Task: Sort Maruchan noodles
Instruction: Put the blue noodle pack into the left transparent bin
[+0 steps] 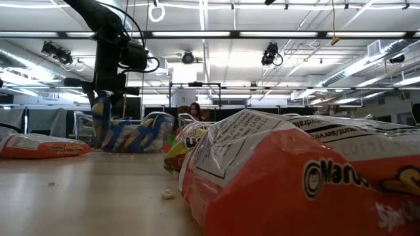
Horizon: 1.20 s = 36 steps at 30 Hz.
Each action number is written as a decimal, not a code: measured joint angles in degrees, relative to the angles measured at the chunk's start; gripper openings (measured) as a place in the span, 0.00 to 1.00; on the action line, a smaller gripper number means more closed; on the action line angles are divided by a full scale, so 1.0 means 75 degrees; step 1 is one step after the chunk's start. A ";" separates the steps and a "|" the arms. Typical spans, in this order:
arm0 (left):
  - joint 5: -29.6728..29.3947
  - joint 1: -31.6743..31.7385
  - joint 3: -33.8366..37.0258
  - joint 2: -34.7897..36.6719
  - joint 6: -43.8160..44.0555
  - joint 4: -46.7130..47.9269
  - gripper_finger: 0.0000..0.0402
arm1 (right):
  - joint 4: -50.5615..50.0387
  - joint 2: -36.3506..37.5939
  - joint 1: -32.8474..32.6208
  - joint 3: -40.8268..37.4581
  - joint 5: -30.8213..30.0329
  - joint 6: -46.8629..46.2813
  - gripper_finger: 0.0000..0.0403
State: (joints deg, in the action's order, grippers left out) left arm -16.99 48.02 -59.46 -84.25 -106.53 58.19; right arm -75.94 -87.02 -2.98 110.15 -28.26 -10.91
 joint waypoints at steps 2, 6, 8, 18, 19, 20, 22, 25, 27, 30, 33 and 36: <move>0.0057 -0.0043 0.0000 -0.0078 0.0009 -0.0045 0.40 | 0.0000 0.0000 -0.0069 0.0000 -0.0002 -0.0009 0.68; -0.0040 -0.0177 0.0000 -0.0181 0.0486 -0.0075 0.43 | 0.0000 0.0000 -0.0205 0.0000 0.0031 -0.0009 0.68; -0.0013 -0.0215 0.0000 -0.0174 0.0984 -0.0081 0.44 | 0.0000 0.0000 -0.0239 0.0000 0.0038 -0.0009 0.68; 0.0181 -0.0224 -0.0008 -0.0350 0.0652 0.0065 0.45 | 0.0053 0.0000 -0.0259 0.0000 0.0228 -0.0010 0.68; 0.0167 -0.0253 -0.0009 -0.0412 0.0597 0.0083 0.45 | 0.0058 0.0000 -0.0259 0.0000 0.0301 -0.0010 0.68; 0.0158 -0.0266 -0.0009 -0.0502 0.0577 0.0079 0.45 | 0.0060 0.0000 -0.0260 0.0000 0.0364 -0.0011 0.68; 0.0048 -0.0270 -0.0009 -0.0645 0.0468 0.0074 0.45 | 0.0058 0.0000 -0.0292 0.0000 0.0389 -0.0043 0.68; -0.0213 -0.0243 -0.0008 -0.0912 -0.0095 0.0053 0.45 | 0.0060 0.0000 -0.0366 0.0000 0.0388 -0.0181 0.68; -0.0404 -0.0169 -0.0006 -0.1066 -0.0535 -0.0036 0.44 | 0.0058 0.0000 -0.0454 0.0000 0.0386 -0.0280 0.68; -0.0649 -0.0065 -0.0006 -0.1308 -0.0887 -0.0229 0.43 | 0.0058 0.0000 -0.0630 0.0000 0.0388 -0.0327 0.68; -0.0728 -0.0037 -0.0007 -0.1500 -0.0925 -0.0254 0.43 | 0.0058 0.0000 -0.0843 0.0000 0.0412 -0.0406 0.68; -0.0813 -0.0039 -0.0015 -0.1606 -0.0751 -0.0302 0.43 | 0.0057 0.0000 -0.1024 0.0000 0.0600 -0.0612 0.68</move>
State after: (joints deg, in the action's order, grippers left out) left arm -23.08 47.72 -59.57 -96.30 -112.17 55.92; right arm -75.51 -87.02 -10.67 110.15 -23.75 -15.50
